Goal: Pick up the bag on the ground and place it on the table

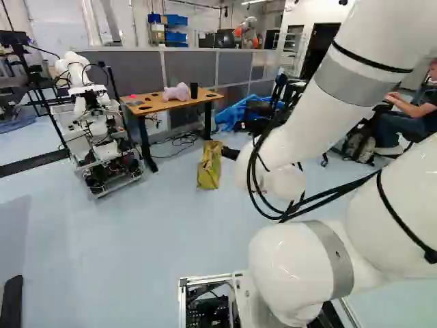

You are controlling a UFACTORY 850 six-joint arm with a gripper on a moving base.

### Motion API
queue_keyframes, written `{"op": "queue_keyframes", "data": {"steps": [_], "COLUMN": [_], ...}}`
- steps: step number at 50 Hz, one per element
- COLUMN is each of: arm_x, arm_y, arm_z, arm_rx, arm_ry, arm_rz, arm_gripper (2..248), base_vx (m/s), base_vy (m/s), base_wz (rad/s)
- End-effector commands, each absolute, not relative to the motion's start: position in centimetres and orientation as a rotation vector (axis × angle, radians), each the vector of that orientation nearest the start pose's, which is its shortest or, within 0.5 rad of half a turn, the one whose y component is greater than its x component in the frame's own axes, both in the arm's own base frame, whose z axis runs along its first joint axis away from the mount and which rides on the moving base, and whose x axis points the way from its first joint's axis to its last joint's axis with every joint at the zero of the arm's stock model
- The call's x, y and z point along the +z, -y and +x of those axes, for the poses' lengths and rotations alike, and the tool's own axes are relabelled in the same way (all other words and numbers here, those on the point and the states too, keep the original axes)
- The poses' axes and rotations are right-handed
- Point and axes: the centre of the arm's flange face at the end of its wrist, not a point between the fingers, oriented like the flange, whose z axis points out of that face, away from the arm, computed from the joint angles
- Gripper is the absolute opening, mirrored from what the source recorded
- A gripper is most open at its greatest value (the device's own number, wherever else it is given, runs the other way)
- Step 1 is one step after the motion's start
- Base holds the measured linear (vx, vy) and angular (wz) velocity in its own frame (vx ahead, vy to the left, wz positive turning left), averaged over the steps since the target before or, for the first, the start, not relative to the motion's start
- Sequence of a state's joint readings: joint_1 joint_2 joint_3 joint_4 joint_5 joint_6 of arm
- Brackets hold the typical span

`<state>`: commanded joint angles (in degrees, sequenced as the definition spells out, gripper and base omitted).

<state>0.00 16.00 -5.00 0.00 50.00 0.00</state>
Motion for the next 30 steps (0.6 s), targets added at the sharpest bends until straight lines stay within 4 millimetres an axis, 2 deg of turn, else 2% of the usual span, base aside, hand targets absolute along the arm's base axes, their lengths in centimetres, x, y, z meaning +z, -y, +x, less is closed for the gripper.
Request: {"op": "queue_keyframes", "data": {"steps": [10,16,30], "arm_x": [36.56,36.56,36.56], "arm_y": [0.0,0.0,0.0], "arm_z": [27.03,27.03,27.03], "arm_rx": [-1.824,-1.824,-1.824], "arm_ry": [0.0,0.0,0.0], "arm_rz": [-2.558,-2.558,-2.558], "arm_gripper": [247,247,247], "base_vx": [0.0,0.042,0.114], "base_vy": [0.0,-0.061,0.034], "base_wz": [0.0,-0.282,0.163]}}
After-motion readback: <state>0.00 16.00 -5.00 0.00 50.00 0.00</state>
